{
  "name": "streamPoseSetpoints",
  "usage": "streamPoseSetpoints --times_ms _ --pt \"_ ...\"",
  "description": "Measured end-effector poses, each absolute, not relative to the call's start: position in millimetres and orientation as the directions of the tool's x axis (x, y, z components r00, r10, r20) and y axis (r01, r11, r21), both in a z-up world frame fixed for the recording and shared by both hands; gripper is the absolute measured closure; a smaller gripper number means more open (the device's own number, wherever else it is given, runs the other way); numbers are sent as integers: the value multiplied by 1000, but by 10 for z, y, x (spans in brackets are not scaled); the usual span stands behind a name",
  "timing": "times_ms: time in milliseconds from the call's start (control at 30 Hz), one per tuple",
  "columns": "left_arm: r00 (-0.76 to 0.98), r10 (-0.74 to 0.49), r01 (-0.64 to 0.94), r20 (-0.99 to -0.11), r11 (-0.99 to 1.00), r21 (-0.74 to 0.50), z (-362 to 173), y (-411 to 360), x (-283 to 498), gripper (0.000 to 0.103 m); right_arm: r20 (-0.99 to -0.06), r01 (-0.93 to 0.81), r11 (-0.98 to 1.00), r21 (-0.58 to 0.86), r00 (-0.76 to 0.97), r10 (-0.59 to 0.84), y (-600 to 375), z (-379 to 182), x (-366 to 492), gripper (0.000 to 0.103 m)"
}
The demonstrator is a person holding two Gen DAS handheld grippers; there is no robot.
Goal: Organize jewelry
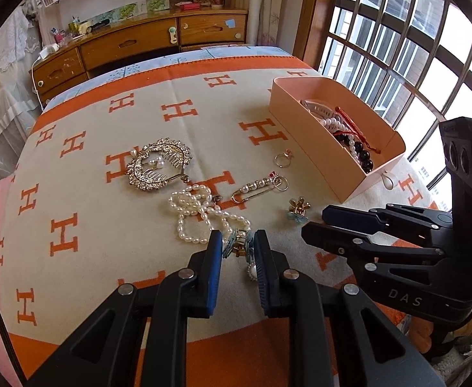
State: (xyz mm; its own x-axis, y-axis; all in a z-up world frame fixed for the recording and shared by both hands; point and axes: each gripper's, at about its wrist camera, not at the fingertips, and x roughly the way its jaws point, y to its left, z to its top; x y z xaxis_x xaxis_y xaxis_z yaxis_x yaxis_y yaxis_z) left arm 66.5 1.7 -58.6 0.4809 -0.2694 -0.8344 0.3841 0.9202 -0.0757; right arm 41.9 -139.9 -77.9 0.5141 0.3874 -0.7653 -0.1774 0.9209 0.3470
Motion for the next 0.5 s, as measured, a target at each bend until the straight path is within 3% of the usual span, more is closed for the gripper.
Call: streamPoseSetpoints --times_ms 233,500 --pt "478 -281 352 -832 929 -111 -583 158 689 85 -764 -218 924 313 520 382 -1206 -785 501 70" --pt "466 -293 337 -835 931 -139 -626 246 726 85 -784 -232 958 169 557 273 -1001 -774 560 71"
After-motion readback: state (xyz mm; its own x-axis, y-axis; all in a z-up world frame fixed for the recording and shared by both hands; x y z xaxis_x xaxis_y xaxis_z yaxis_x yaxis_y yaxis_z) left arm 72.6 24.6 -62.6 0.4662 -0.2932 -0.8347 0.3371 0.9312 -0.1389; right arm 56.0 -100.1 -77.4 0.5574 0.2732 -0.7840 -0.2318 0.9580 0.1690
